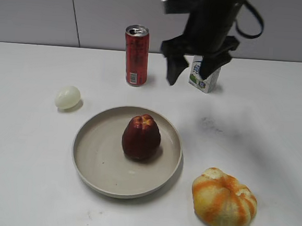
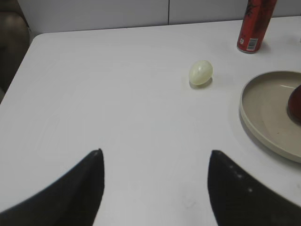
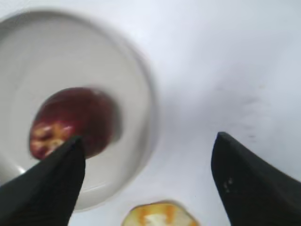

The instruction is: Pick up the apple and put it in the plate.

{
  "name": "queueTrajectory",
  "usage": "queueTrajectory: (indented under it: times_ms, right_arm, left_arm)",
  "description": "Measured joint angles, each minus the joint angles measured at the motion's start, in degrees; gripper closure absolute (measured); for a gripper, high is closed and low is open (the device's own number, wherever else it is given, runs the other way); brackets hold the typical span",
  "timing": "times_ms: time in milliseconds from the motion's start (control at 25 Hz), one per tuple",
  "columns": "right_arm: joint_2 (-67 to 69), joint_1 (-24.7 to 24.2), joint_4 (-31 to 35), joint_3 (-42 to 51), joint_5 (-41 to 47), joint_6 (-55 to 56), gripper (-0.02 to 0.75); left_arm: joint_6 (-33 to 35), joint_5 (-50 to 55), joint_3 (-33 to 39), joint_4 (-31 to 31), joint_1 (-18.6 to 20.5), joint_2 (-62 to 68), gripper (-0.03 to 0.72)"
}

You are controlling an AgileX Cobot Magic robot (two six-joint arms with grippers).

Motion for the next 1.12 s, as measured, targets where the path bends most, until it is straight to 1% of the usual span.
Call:
queueTrajectory:
  times_ms: [240, 320, 480, 600, 800, 1000, 1120]
  right_arm:
    - [-1.2, -15.1, -1.0, -0.3, 0.7, 0.1, 0.104]
    - [-2.9, -19.9, -1.3, 1.9, 0.7, 0.1, 0.115]
    - [-8.6, -26.8, -2.4, 8.7, 0.7, 0.2, 0.136]
    - [-14.7, -28.7, -2.8, 16.6, 0.8, 0.2, 0.143]
    - [-28.5, -28.7, -2.1, 32.7, 0.1, 0.2, 0.144]
    - [-44.7, -28.7, -2.0, 51.8, -7.0, 0.0, 0.144]
    - [-54.4, -28.7, -2.0, 61.7, -11.0, -0.5, 0.144]
  left_arm:
    - [0.0, 0.0, 0.0, 0.0, 0.0, 0.0, 0.163]
    - [0.0, 0.0, 0.0, 0.0, 0.0, 0.0, 0.163]
    - [0.0, 0.0, 0.0, 0.0, 0.0, 0.0, 0.163]
    - [0.0, 0.0, 0.0, 0.0, 0.0, 0.0, 0.163]
    - [0.0, 0.0, 0.0, 0.0, 0.0, 0.0, 0.163]
    - [0.0, 0.0, 0.0, 0.0, 0.0, 0.0, 0.163]
    - [0.0, 0.0, 0.0, 0.0, 0.0, 0.0, 0.163]
